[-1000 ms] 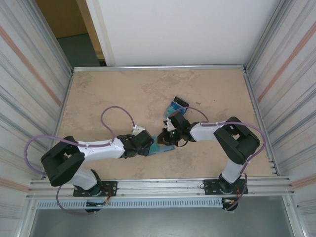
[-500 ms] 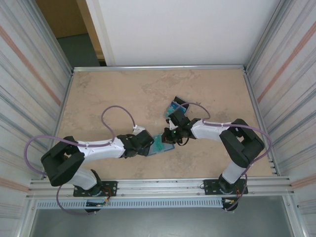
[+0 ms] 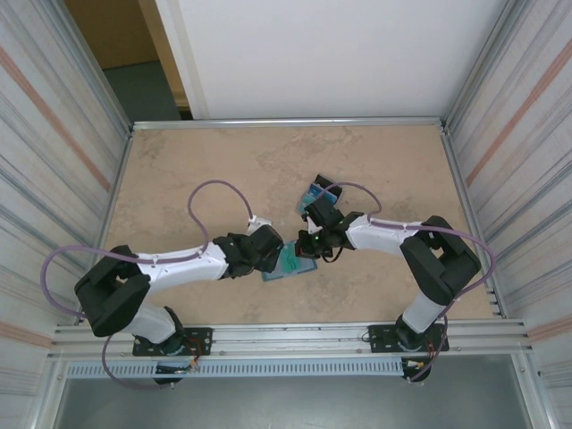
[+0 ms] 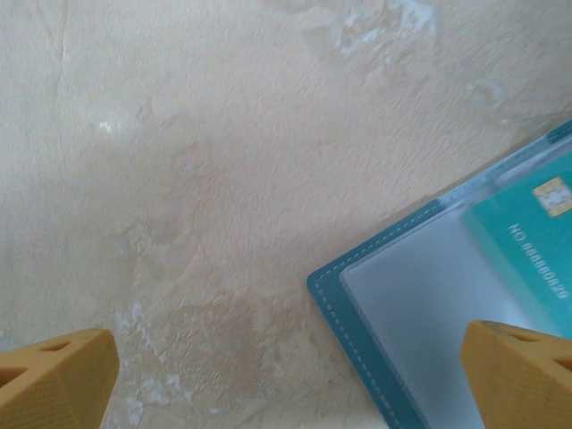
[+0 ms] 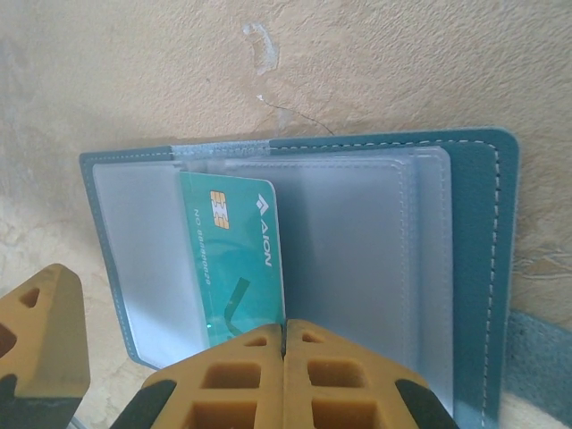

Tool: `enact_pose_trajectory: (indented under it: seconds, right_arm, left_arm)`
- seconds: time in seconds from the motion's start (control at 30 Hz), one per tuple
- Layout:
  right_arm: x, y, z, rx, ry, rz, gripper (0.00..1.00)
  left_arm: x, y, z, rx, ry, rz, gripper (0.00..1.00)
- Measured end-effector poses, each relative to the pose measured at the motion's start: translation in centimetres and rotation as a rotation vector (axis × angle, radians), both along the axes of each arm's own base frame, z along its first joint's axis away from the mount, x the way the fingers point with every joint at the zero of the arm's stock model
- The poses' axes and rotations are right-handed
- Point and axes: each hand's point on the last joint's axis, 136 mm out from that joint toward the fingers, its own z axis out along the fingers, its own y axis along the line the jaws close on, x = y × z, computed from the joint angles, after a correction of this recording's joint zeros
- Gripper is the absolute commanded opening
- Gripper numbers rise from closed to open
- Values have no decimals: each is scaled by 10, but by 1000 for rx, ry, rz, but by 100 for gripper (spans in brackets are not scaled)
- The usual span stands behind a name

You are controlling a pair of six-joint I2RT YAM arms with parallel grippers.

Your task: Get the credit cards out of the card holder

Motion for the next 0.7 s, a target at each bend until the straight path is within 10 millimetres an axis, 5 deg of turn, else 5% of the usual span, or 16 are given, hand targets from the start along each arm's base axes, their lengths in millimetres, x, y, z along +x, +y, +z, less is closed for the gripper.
enact_pose_trajectory:
  seconds: [0.7]
  right_arm:
    - [0, 7, 13, 47, -19, 13, 6]
  left_arm:
    - [3, -17, -32, 17, 62, -27, 99]
